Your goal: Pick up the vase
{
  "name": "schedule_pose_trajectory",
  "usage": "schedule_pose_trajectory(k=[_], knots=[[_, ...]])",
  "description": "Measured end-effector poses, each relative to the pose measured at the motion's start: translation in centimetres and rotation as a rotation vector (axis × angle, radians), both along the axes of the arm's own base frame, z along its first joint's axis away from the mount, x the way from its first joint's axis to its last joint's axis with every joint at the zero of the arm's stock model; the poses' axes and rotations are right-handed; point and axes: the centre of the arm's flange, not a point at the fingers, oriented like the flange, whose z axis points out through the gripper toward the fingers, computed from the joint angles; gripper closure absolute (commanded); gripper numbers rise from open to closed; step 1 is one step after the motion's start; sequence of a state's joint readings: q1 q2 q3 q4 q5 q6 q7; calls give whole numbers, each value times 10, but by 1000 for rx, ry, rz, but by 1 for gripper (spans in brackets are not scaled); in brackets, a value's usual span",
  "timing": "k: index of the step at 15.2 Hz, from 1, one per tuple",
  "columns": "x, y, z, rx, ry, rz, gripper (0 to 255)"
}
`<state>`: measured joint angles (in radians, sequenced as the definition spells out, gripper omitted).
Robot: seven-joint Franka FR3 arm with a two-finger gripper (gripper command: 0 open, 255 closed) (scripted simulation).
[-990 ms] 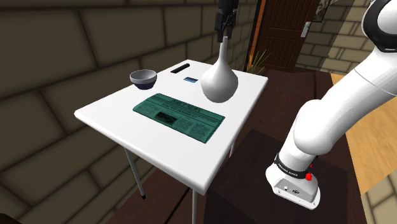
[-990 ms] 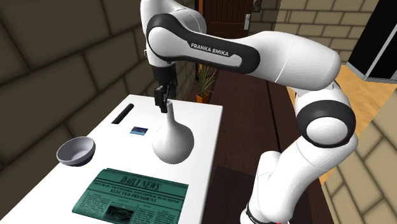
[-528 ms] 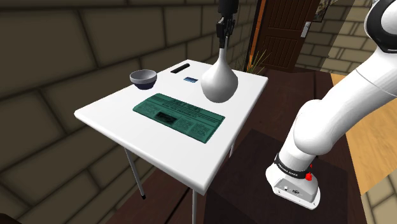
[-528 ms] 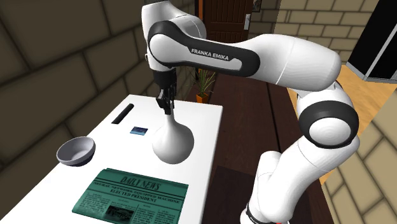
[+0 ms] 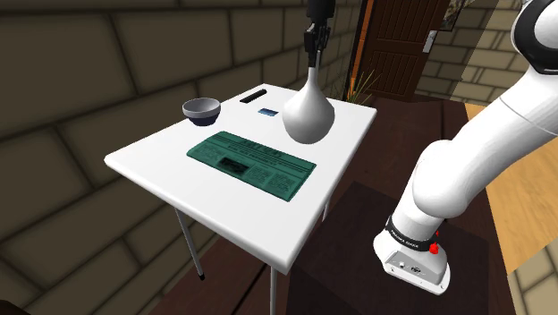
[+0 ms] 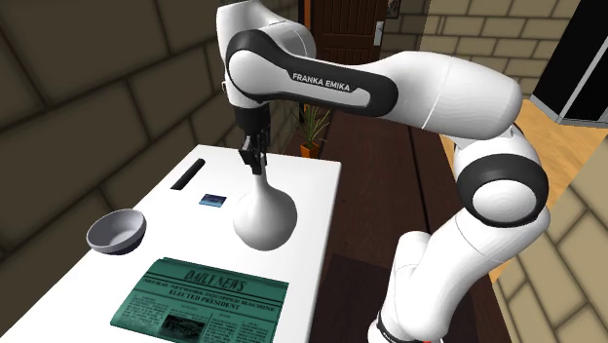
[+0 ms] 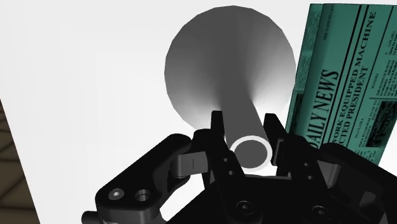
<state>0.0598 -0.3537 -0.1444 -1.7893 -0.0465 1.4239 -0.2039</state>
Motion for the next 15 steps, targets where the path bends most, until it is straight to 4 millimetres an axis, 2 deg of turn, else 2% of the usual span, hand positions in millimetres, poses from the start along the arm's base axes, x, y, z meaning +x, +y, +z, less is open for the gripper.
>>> schedule_pose_trajectory(k=[15], knots=[[0, 0, 73, 0, 1, 0, 255]])
